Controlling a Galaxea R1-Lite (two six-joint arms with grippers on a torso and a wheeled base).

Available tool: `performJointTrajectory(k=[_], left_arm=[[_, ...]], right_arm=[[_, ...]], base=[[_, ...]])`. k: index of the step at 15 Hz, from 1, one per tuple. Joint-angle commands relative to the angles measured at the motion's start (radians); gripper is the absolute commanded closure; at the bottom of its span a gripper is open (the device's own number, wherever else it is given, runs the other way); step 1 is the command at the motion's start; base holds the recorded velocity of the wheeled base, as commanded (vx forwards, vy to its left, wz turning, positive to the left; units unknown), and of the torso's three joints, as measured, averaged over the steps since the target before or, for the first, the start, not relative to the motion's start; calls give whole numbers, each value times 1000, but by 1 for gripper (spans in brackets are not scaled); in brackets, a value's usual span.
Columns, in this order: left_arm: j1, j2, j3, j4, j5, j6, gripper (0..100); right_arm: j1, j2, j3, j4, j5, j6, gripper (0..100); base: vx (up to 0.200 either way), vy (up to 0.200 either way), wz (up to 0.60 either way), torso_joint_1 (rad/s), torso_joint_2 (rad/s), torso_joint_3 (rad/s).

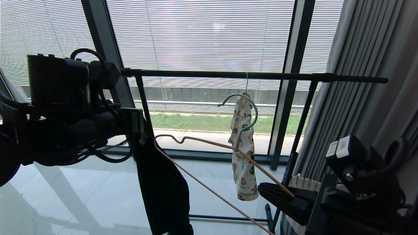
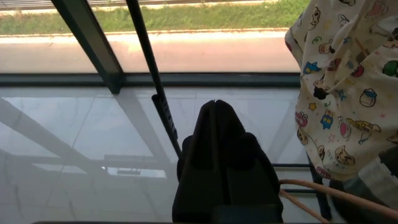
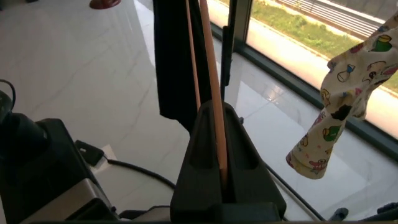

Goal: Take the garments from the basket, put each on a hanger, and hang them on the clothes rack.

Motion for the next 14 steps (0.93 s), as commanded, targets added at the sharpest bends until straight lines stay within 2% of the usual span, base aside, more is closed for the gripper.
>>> performJointTrajectory(k=[1, 8, 12, 14], left_arm=[[0, 28, -6, 0, 0, -1, 100], [-1, 25, -11, -17, 34, -18, 100], [-4, 19, -12, -19, 39, -21, 100], [-6, 21, -14, -19, 74, -23, 100]], right_arm=[[11, 14, -14, 0, 7, -1, 100], [11, 85, -83, -1, 28, -1, 100], [6, 164, -104, -87, 25, -2, 100], [6, 178, -118, -99, 25, -1, 100]], base=[[0, 0, 0, 0, 0, 0], [0, 0, 0, 0, 0, 0], [0, 0, 0, 0, 0, 0], [0, 0, 0, 0, 0, 0]])
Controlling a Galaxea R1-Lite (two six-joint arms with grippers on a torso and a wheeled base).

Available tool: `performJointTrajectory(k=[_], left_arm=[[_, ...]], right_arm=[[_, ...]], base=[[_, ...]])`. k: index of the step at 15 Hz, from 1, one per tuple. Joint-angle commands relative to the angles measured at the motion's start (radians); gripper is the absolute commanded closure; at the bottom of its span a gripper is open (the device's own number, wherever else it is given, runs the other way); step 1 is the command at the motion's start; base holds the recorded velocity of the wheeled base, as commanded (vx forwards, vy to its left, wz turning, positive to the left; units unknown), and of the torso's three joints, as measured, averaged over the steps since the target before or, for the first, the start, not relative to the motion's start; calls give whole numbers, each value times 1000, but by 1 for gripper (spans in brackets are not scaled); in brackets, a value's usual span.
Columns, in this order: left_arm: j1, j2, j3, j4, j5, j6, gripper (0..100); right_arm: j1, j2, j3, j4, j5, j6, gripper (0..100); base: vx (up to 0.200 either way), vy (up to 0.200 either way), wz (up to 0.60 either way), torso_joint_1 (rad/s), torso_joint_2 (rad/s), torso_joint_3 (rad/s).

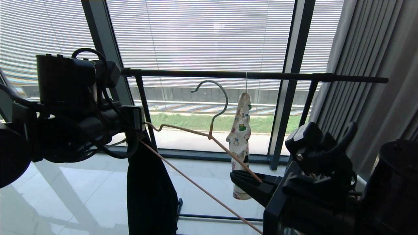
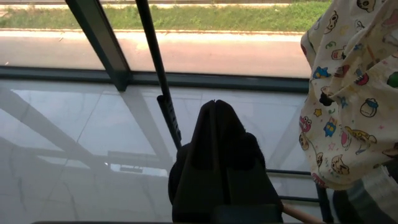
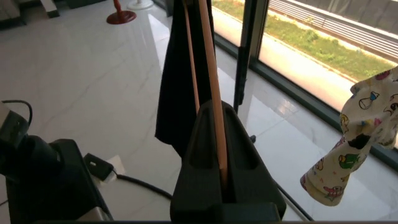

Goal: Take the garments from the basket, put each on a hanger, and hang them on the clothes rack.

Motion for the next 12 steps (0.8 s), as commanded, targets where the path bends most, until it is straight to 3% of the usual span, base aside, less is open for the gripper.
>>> performJointTrajectory(k=[1, 4, 8, 12], left_arm=[[-5, -5, -1, 0, 14, -2, 100], [-25, -3, -13, 0, 31, -42, 100], [-34, -3, -13, 0, 77, -72, 100], [-71, -25, -8, 0, 83, -92, 100]], right_arm=[[0, 35, -19, -1, -1, 0, 100], [0, 81, -53, -2, -9, 2, 100], [0, 191, -110, -78, -80, 13, 100], [0, 245, -160, -96, -83, 11, 100]], base=[[0, 0, 0, 0, 0, 0], [0, 0, 0, 0, 0, 0], [0, 0, 0, 0, 0, 0], [0, 0, 0, 0, 0, 0]])
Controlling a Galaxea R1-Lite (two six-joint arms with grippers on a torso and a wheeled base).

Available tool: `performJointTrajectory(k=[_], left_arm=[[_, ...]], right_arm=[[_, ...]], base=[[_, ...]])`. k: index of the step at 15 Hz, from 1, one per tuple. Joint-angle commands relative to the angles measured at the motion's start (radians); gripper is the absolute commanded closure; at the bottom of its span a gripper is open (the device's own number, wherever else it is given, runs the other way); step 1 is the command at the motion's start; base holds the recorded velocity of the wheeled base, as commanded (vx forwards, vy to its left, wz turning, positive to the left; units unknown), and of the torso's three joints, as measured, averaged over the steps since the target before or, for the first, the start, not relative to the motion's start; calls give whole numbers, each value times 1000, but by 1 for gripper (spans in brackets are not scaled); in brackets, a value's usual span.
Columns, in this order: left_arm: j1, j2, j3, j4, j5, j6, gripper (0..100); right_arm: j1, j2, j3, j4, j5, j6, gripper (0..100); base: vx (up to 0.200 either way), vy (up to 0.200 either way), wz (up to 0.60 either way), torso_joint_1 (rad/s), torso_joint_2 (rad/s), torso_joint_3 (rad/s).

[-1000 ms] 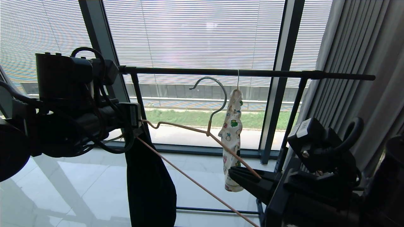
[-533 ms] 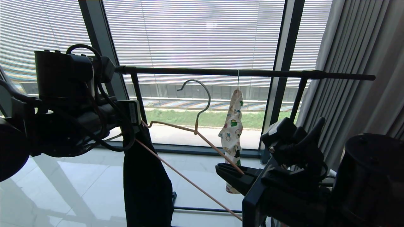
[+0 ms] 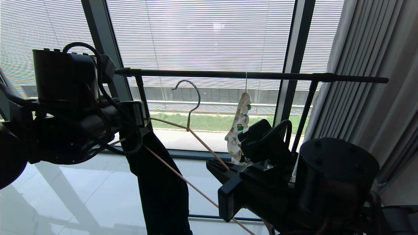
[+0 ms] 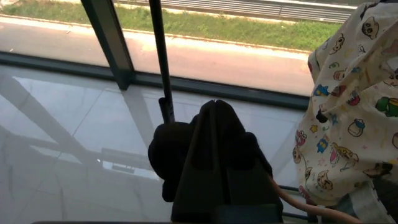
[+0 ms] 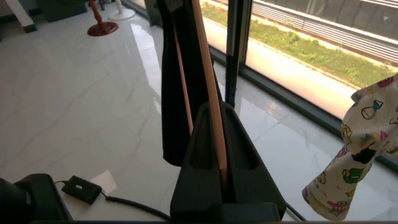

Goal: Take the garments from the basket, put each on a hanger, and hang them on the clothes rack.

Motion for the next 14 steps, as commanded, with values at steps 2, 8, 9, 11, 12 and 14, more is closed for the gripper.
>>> performJointTrajectory(k=[2, 8, 9, 11, 12, 14], left_arm=[[-46, -27, 2, 0, -1, -11, 100], [-213, -91, 11, 1, -14, -41, 100], [-248, -103, 13, 6, -24, -41, 100], [-311, -123, 33, 7, -47, -41, 100], [-323, -134, 51, 7, -58, -40, 100], [-323, -154, 79, 7, -83, -37, 100]], right_arm=[[-1, 52, -33, 0, -9, 0, 100], [-1, 87, -67, 2, -23, 1, 100], [-1, 88, -67, 2, -23, 1, 100], [-3, 93, -67, 0, -23, 3, 100], [-6, 92, -65, 0, -23, 3, 100], [-18, 92, -65, 0, -25, 3, 100]], base=[[0, 0, 0, 0, 0, 0], [0, 0, 0, 0, 0, 0], [0, 0, 0, 0, 0, 0], [0, 0, 0, 0, 0, 0], [0, 0, 0, 0, 0, 0], [0, 0, 0, 0, 0, 0]])
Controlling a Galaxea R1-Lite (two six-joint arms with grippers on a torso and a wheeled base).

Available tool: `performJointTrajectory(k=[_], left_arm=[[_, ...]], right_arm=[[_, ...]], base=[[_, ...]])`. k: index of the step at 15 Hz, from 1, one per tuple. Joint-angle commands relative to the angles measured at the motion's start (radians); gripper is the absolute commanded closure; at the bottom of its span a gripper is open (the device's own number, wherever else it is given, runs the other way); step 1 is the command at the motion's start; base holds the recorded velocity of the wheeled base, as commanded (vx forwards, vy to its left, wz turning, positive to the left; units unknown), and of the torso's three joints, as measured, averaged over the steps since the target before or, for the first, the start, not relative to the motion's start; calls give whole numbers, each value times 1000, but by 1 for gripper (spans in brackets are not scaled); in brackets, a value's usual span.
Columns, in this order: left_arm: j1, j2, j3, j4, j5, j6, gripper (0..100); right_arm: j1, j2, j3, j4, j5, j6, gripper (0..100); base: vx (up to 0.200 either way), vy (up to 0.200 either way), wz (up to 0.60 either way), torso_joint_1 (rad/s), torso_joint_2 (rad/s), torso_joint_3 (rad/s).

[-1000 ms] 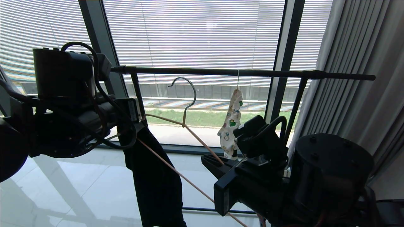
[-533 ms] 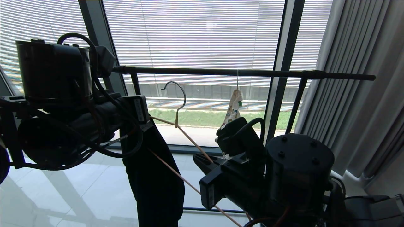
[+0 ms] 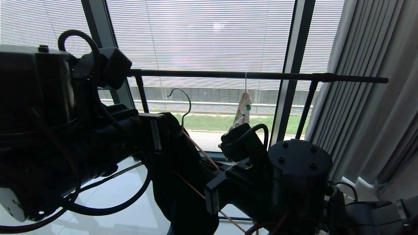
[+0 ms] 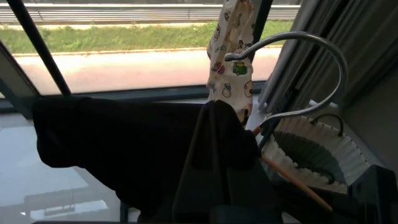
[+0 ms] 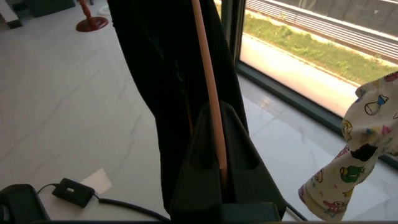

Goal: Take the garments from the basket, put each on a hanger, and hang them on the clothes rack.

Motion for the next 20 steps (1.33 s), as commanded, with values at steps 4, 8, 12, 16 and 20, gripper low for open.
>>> performJointTrajectory(k=[4, 8, 12, 16, 20], left_arm=[[8, -64, 17, -1, -11, 0, 100], [8, -83, 32, -1, -11, 0, 0], [37, -122, 83, -1, -12, 18, 0], [72, -248, 232, -8, -208, 136, 0], [68, -339, 335, -8, -471, 294, 0]], right_arm=[[-39, -3, 1, 0, -2, -1, 100], [-56, -6, 2, -2, -37, -3, 100], [-78, -50, 25, -5, -39, -33, 100], [-144, -216, 193, -5, 155, -135, 100], [-177, -369, 406, -5, 394, -262, 100]], base=[[0, 0, 0, 0, 0, 0], [0, 0, 0, 0, 0, 0], [0, 0, 0, 0, 0, 0], [0, 0, 0, 0, 0, 0], [0, 0, 0, 0, 0, 0]])
